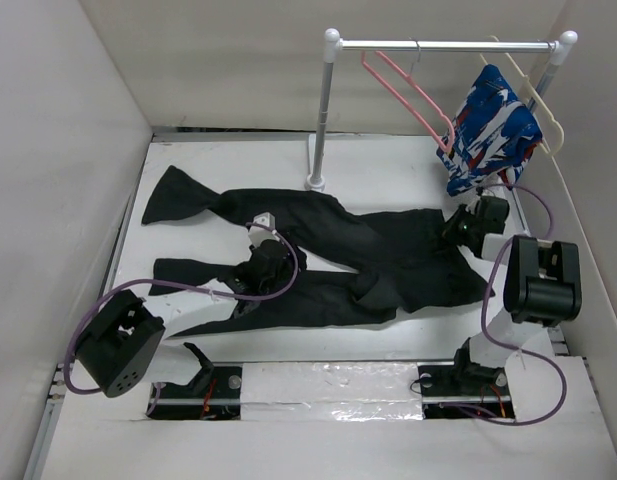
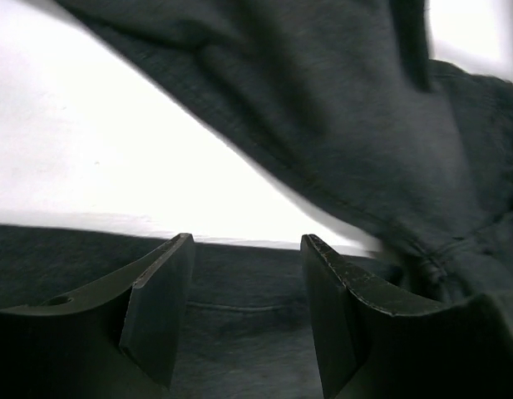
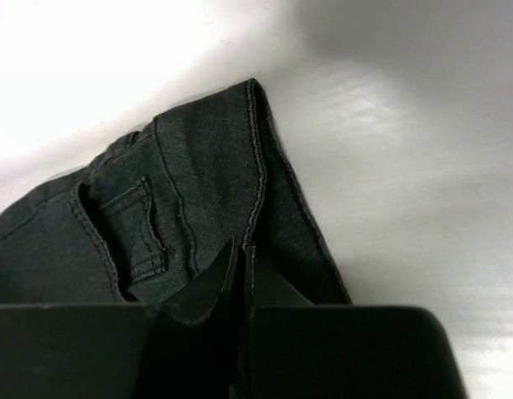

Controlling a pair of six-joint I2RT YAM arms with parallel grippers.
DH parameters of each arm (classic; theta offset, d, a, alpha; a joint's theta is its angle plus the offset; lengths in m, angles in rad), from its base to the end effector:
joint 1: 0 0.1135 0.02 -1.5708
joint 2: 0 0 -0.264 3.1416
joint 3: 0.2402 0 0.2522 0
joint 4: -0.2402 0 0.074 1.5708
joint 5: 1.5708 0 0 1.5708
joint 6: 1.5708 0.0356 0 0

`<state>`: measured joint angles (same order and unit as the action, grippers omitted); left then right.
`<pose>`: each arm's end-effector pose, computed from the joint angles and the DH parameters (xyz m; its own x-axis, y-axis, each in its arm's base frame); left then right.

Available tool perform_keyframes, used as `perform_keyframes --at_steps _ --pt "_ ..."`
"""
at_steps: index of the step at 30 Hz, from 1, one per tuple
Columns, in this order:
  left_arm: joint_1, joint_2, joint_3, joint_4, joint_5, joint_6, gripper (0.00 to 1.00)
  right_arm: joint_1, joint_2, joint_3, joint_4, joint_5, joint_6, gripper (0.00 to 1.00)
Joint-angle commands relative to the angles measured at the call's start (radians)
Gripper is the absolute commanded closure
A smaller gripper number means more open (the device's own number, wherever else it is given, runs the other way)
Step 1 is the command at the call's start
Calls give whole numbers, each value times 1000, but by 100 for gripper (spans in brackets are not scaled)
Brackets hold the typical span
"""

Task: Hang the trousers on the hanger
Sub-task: Flatten out the trousers at the center of the board.

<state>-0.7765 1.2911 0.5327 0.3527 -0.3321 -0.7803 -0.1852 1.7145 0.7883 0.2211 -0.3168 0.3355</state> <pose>0.1973 -0.1775 0.1998 -0.5158 -0.4255 -0.7435 0.1209 0.8231 -0.5549 0.3314 -0.0508 0.1451 -0.6207 0.4346 -0.6526 0.1548 0.8839 0.4414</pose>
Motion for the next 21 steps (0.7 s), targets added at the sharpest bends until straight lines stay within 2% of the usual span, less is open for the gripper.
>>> perform_keyframes --at_steps 1,4,8,10,12,14,16,19,21 --pt "11 -29 -34 83 -29 -8 49 -42 -172 -110 109 -10 39 100" --pt "49 -21 -39 95 1 -5 49 -78 -324 -162 8 143 30 100" --pt "71 -13 -57 120 19 -7 49 -192 -586 -222 -106 270 13 100" --pt "94 -9 -66 130 24 -13 49 -201 -642 -251 -134 370 11 100" --pt "106 -9 -73 129 36 -19 49 -201 -680 -258 -143 403 23 100" --pt "137 -22 -79 123 42 -27 49 -201 -678 -248 -132 381 30 79" --pt "170 -38 -95 121 48 -45 47 -201 -649 -224 -143 326 28 44" --pt "273 -75 -129 132 79 -86 47 -182 -664 -195 -169 228 5 31" --pt "356 -114 -160 135 99 -108 47 -148 -710 -227 -158 186 -16 30"
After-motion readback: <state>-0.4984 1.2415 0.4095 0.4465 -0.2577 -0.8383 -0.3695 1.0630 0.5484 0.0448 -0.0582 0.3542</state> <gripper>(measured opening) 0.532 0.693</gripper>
